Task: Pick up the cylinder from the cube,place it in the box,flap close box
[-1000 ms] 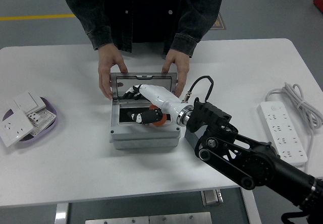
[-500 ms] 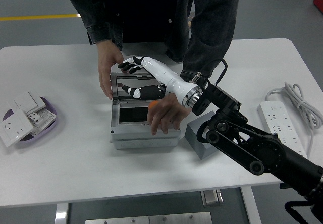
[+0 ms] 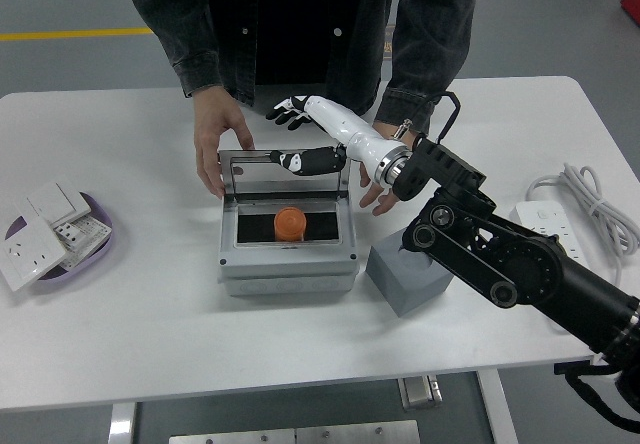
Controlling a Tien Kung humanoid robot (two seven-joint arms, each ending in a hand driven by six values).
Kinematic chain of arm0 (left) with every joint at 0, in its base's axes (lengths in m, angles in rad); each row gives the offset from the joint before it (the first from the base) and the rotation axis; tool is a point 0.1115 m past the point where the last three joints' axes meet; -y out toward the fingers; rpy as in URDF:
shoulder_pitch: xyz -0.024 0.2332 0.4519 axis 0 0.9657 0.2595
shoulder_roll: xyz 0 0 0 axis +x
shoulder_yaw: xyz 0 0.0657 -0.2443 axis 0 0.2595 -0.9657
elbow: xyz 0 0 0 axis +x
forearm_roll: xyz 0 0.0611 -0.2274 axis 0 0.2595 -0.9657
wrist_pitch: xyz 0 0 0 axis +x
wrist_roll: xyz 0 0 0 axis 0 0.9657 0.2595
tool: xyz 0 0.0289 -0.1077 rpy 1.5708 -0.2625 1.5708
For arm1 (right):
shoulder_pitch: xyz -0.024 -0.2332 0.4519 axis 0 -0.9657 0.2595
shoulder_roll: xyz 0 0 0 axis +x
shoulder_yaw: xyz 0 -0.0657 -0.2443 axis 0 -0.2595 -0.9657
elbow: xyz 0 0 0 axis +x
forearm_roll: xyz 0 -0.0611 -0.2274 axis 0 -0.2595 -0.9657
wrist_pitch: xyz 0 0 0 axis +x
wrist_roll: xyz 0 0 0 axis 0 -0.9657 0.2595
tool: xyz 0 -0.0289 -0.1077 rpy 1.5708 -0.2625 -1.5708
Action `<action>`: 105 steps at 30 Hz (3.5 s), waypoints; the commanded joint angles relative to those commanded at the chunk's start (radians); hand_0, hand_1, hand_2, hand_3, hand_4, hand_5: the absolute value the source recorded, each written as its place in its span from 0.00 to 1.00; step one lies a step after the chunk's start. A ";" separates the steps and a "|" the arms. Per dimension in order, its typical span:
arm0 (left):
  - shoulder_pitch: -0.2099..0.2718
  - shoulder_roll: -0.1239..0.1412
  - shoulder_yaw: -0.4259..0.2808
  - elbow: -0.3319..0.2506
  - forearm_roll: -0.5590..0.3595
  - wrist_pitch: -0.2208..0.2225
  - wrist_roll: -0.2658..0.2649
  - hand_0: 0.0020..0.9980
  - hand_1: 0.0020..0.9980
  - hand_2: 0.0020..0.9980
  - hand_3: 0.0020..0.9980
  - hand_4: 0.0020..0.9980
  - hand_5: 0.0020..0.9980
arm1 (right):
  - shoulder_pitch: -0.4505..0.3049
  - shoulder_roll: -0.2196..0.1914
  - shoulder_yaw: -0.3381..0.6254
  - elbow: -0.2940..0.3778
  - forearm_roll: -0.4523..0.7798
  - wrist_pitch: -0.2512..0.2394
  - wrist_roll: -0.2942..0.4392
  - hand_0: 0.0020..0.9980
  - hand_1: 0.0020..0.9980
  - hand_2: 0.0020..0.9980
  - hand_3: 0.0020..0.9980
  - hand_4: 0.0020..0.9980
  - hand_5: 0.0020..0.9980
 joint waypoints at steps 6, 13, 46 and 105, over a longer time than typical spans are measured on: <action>0.000 0.000 -0.001 0.000 0.002 0.000 -0.001 0.64 0.66 0.57 0.63 0.72 0.33 | -0.004 -0.035 -0.033 0.054 -0.009 0.002 -0.021 0.79 0.70 0.72 0.72 0.73 0.24; 0.000 0.001 -0.002 0.000 0.003 0.000 -0.002 0.64 0.66 0.57 0.63 0.72 0.33 | -0.024 -0.094 -0.086 0.125 0.026 -0.001 -0.032 0.78 0.69 0.72 0.72 0.73 0.24; 0.001 0.003 -0.007 0.000 0.004 0.000 0.000 0.64 0.66 0.57 0.63 0.72 0.32 | -0.043 -0.132 -0.073 0.138 0.038 -0.012 -0.023 0.75 0.67 0.71 0.72 0.71 0.25; 0.006 0.005 0.006 0.000 -0.012 0.002 -0.003 0.64 0.66 0.57 0.63 0.72 0.32 | -0.064 -0.329 -0.179 0.312 0.280 -0.007 -0.037 0.73 0.67 0.71 0.72 0.62 0.31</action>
